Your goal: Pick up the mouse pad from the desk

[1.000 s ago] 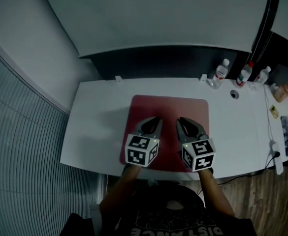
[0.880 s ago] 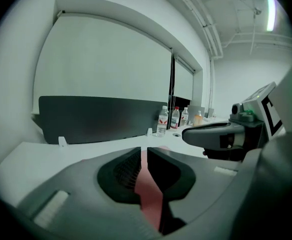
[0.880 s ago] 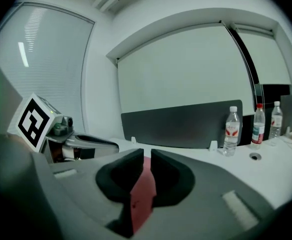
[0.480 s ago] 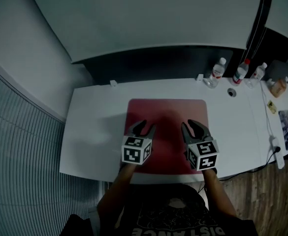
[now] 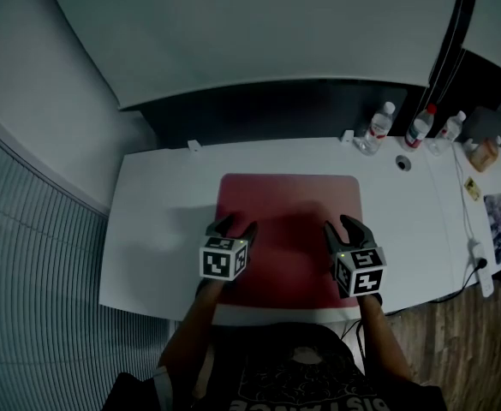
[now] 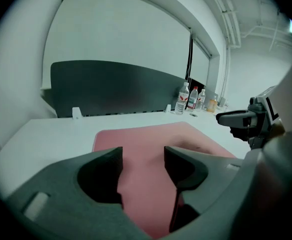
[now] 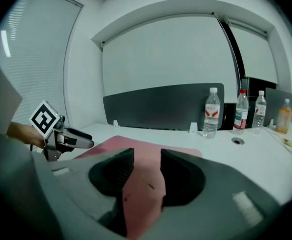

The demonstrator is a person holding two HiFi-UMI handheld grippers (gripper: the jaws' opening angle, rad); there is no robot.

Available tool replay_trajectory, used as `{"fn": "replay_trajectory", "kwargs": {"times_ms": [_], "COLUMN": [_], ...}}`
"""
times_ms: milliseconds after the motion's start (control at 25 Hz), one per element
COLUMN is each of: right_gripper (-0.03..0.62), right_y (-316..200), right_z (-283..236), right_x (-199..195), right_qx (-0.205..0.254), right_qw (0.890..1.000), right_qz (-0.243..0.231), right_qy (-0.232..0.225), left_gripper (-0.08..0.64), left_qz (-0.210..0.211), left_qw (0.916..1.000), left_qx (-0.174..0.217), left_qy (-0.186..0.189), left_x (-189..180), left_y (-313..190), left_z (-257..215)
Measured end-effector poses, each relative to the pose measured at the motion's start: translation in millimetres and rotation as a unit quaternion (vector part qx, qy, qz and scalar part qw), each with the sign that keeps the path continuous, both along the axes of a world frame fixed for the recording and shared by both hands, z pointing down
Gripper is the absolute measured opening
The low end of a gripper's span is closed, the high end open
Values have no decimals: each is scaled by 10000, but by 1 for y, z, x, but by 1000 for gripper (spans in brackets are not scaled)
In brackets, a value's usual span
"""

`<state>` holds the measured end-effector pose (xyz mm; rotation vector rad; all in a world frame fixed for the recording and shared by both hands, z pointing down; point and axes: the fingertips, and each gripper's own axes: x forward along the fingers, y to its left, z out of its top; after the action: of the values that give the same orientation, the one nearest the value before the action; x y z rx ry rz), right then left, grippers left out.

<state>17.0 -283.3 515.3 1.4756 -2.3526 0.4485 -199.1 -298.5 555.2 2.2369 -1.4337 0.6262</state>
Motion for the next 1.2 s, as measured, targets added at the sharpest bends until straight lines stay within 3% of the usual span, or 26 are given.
{"fn": "replay_trajectory", "kwargs": {"times_ms": [400,760,1040,1200], "right_gripper": [211,320,389,422], "right_y": [-8,-9,-5,-1], "right_z": [43,86,103,116], "right_x": [28,60,66,71], "right_qx": [-545,-1240,-1748,-2057], "right_qw": [9982,9901,9823,9763], "right_qz": [195,524,611,646], "right_qy": [186,389,267,176], "left_gripper": [361,463,499,569], "left_qz": [-48,-68,11,132], "left_qw": [9989,9964,9944,9935], "left_qx": [-440,-812,-1037,-1088], "left_qy": [-156,-219,-221,-314], "left_x": [-19,-35,-44,-41], "left_y": [-14,-23,-22,-20], "left_z": [37,64,76,85]}}
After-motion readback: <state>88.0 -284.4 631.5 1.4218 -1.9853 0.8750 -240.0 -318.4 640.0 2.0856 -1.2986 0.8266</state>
